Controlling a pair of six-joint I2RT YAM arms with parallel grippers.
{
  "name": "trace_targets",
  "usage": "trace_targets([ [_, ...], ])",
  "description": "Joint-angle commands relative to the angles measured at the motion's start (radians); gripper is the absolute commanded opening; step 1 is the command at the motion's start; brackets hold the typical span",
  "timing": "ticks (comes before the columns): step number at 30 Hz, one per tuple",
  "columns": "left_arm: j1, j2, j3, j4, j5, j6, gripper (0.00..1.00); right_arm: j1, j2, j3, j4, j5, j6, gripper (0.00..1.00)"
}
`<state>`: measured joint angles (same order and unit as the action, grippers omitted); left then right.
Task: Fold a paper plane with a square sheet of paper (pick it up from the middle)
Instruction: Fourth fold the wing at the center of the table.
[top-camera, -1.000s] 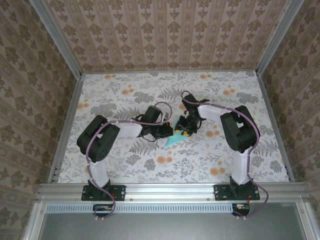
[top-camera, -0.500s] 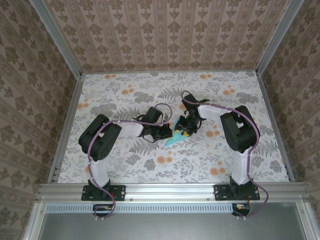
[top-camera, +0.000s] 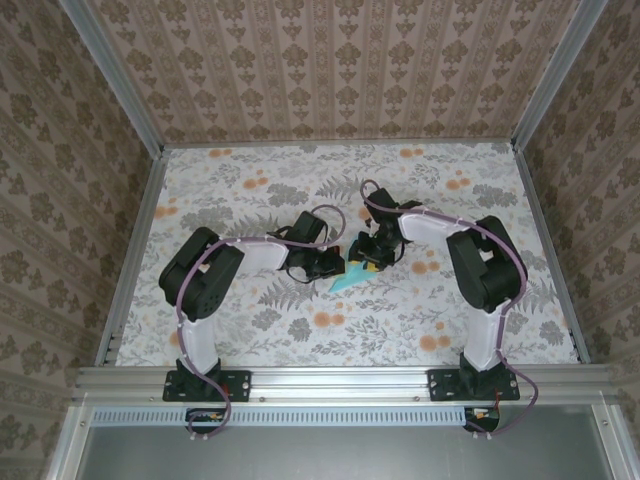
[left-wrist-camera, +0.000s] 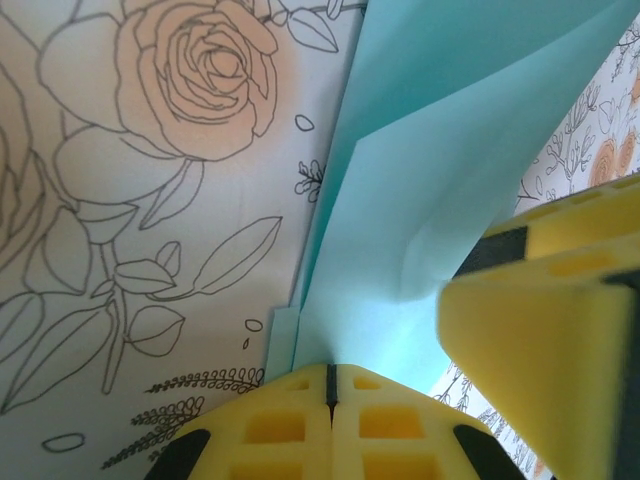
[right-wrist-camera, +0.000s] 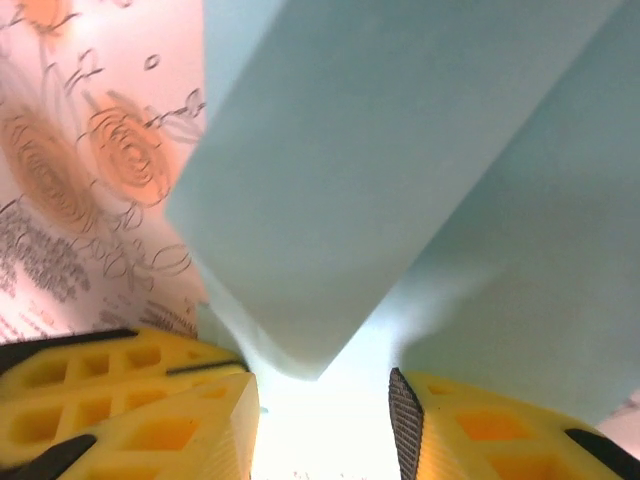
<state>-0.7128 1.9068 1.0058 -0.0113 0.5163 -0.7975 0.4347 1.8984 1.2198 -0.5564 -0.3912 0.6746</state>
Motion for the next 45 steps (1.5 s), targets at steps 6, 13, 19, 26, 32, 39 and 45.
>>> trace_targets([
  [6, 0.000, 0.057, 0.002, -0.121, -0.033, 0.044, 0.00, -0.005, -0.175, -0.101, 0.144, -0.057, -0.066, 0.29],
  [13, -0.001, 0.063, 0.011, -0.143, -0.038, 0.047, 0.00, 0.009, -0.091, -0.125, 0.236, -0.115, -0.074, 0.08],
  [19, -0.002, 0.071, 0.017, -0.154, -0.036, 0.041, 0.00, 0.010, -0.008, -0.129, 0.285, -0.146, -0.090, 0.05],
  [26, -0.002, 0.075, 0.013, -0.186, -0.042, 0.040, 0.00, -0.012, 0.034, -0.117, 0.257, -0.093, -0.125, 0.05],
  [32, 0.002, 0.080, 0.008, -0.221, -0.053, 0.046, 0.00, -0.076, 0.055, -0.118, 0.233, -0.030, -0.181, 0.05],
  [39, 0.006, 0.082, -0.005, -0.226, -0.052, 0.051, 0.00, -0.160, 0.048, -0.082, 0.237, -0.010, -0.222, 0.04],
  [45, 0.006, 0.079, 0.010, -0.235, -0.050, 0.062, 0.00, -0.137, -0.058, -0.126, 0.336, -0.144, -0.191, 0.05],
])
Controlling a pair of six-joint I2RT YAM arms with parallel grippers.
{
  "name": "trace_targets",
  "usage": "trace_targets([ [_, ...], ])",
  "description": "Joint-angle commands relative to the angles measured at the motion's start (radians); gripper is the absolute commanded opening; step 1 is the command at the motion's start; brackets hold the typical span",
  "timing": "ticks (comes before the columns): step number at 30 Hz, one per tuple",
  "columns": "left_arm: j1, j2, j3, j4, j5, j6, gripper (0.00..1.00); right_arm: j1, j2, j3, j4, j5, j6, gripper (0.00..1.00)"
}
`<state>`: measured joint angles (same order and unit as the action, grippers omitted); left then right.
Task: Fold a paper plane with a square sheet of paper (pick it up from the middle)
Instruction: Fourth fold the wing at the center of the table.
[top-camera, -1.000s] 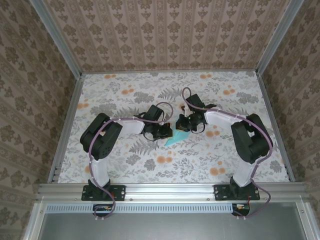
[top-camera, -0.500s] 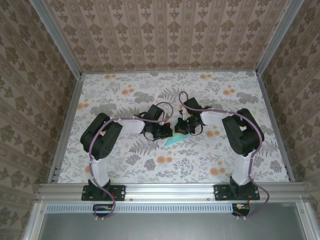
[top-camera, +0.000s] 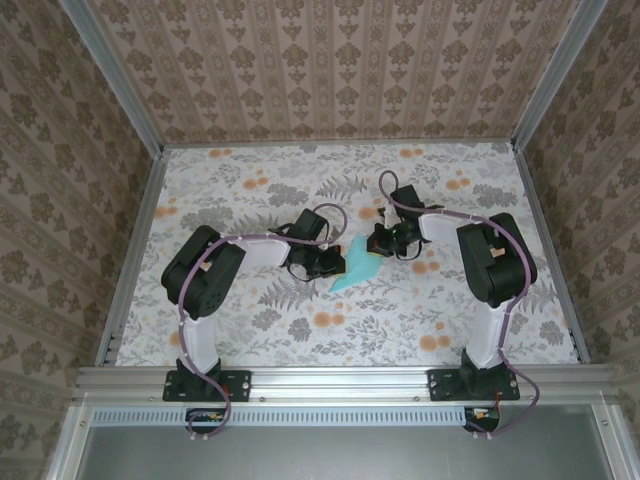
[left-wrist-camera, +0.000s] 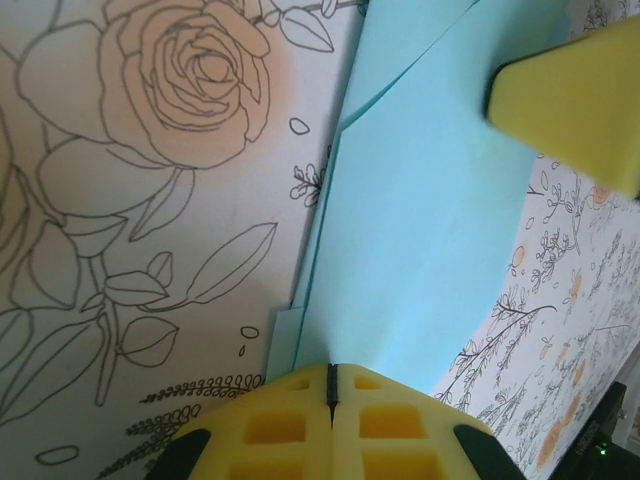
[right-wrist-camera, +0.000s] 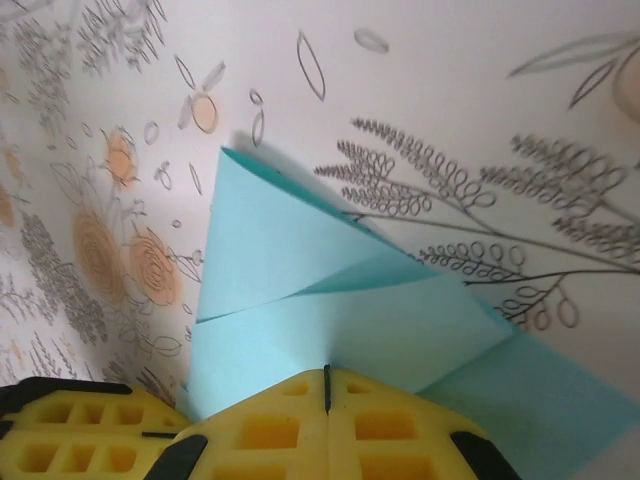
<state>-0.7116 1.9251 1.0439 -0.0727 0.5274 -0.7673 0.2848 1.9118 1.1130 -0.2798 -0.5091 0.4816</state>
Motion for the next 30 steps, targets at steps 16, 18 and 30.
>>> trace_targets([
  [16, 0.005, 0.060, -0.022, -0.196, -0.069, 0.039, 0.00, 0.113, 0.014, -0.062, 0.080, -0.004, 0.034, 0.04],
  [18, 0.005, 0.061, -0.024, -0.200, -0.070, 0.039, 0.00, 0.087, 0.032, -0.052, 0.074, 0.017, 0.030, 0.04],
  [30, 0.007, 0.056, -0.049, -0.205, -0.074, 0.039, 0.00, -0.092, 0.045, -0.041, 0.084, 0.099, 0.069, 0.04],
])
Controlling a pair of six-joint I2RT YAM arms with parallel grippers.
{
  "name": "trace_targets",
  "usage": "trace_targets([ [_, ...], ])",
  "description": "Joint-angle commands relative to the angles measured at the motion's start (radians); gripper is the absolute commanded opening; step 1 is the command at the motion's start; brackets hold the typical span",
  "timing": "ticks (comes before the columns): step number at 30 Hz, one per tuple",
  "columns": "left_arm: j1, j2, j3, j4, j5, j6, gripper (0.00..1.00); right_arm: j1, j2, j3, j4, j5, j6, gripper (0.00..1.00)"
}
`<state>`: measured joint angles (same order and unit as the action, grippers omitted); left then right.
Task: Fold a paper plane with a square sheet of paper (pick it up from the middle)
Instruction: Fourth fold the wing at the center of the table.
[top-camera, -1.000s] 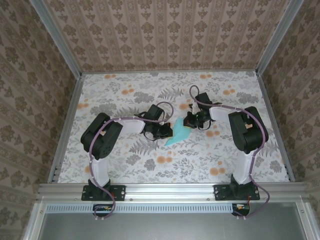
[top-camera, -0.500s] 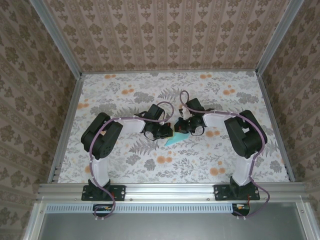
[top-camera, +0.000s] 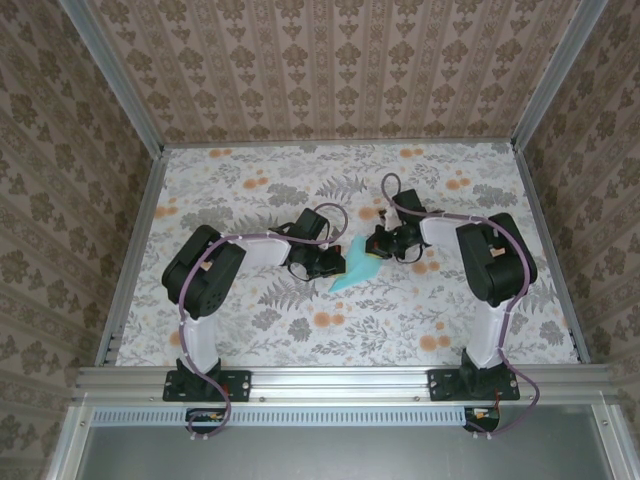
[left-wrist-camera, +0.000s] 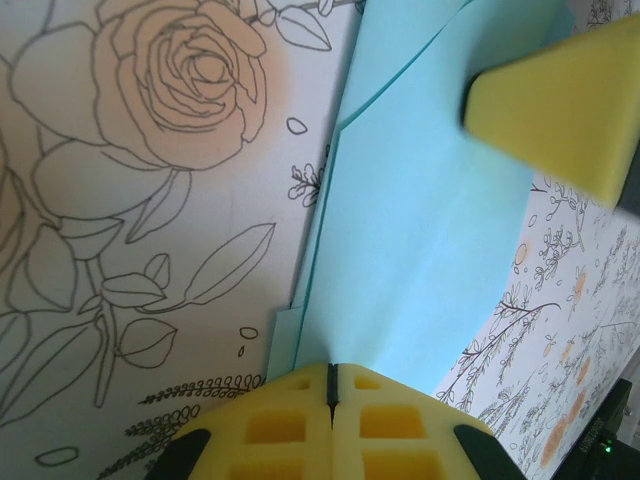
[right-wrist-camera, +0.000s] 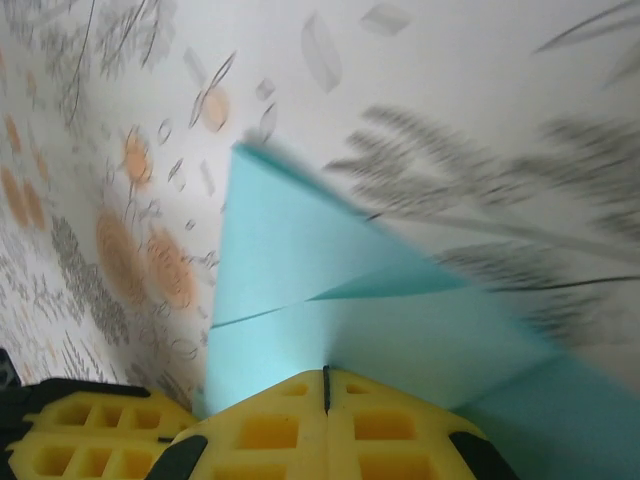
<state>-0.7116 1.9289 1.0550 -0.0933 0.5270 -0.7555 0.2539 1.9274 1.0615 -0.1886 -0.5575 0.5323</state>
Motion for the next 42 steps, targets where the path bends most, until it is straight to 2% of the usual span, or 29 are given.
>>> trace_targets([
  [1, 0.006, 0.053, -0.061, -0.184, -0.073, 0.027, 0.00, -0.073, 0.030, 0.012, -0.007, 0.151, 0.023, 0.04],
  [6, 0.007, 0.054, -0.058, -0.184, -0.070, 0.032, 0.00, -0.122, 0.026, 0.030, -0.014, 0.171, 0.052, 0.04],
  [12, 0.006, 0.057, -0.044, -0.191, -0.070, 0.045, 0.00, -0.131, 0.000, 0.075, -0.059, 0.189, 0.062, 0.03],
  [18, 0.006, 0.054, -0.029, -0.216, -0.068, 0.089, 0.00, -0.120, -0.117, -0.016, 0.038, 0.063, 0.109, 0.05],
  [22, 0.007, 0.037, -0.028, -0.235, -0.060, 0.163, 0.00, -0.070, -0.186, -0.102, 0.080, 0.005, 0.154, 0.06],
  [30, 0.005, -0.019, -0.084, -0.266, -0.058, 0.271, 0.00, 0.067, -0.305, -0.249, 0.155, 0.036, 0.239, 0.07],
  [35, 0.007, -0.048, -0.127, -0.255, -0.055, 0.290, 0.00, 0.142, -0.299, -0.297, 0.233, 0.061, 0.299, 0.06],
  [42, 0.006, -0.063, -0.119, -0.243, -0.058, 0.291, 0.00, 0.191, -0.235, -0.238, 0.255, 0.054, 0.308, 0.06],
])
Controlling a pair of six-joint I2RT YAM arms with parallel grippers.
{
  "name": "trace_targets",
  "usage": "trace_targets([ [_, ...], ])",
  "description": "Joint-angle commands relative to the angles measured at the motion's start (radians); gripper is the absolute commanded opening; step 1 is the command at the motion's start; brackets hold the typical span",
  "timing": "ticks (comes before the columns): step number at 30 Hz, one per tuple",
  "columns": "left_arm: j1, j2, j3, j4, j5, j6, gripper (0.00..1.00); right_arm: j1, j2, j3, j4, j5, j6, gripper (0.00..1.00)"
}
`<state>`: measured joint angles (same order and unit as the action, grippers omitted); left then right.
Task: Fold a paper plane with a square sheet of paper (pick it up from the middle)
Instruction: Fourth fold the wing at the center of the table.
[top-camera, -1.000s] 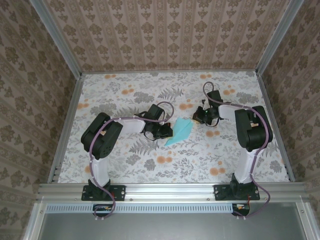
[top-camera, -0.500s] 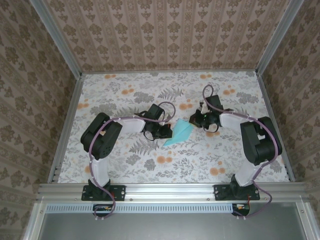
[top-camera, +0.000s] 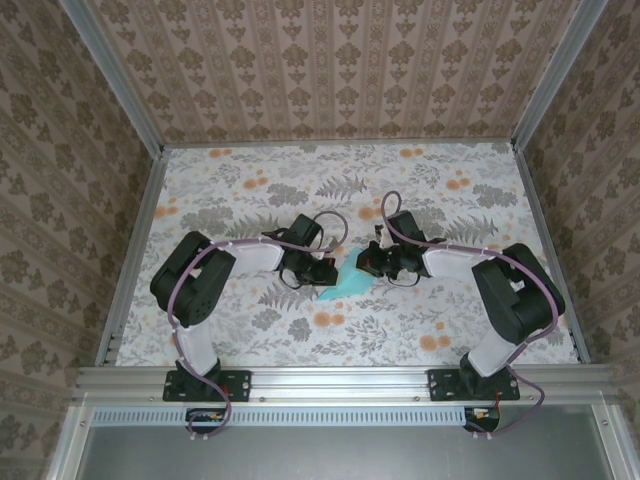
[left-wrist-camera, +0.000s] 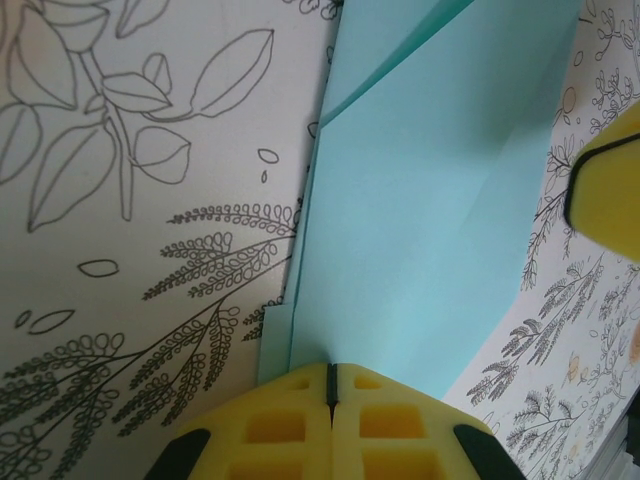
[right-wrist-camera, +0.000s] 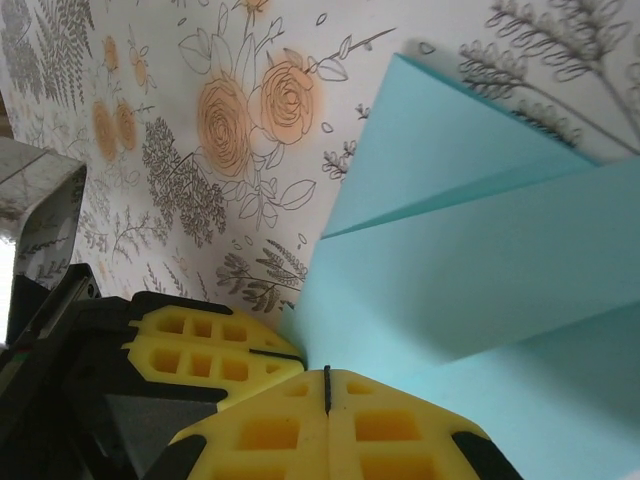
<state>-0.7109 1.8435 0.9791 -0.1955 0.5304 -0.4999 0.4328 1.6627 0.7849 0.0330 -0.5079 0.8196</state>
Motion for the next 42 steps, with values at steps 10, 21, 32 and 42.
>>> trace_targets([
  [10, 0.004, 0.023, -0.034, -0.132, -0.069, 0.009, 0.00, 0.017, 0.149, 0.116, 0.044, -0.046, 0.008, 0.05],
  [21, 0.002, 0.024, -0.011, -0.127, -0.081, -0.023, 0.00, 0.041, 0.126, 0.027, 0.061, -0.045, 0.014, 0.05],
  [32, -0.019, -0.088, 0.032, -0.042, -0.094, -0.142, 0.05, 0.041, 0.172, -0.003, 0.065, 0.055, 0.046, 0.05],
  [42, -0.118, -0.267, -0.176, 0.272, -0.226, -0.476, 0.22, 0.041, 0.195, -0.021, 0.020, 0.120, 0.076, 0.05],
])
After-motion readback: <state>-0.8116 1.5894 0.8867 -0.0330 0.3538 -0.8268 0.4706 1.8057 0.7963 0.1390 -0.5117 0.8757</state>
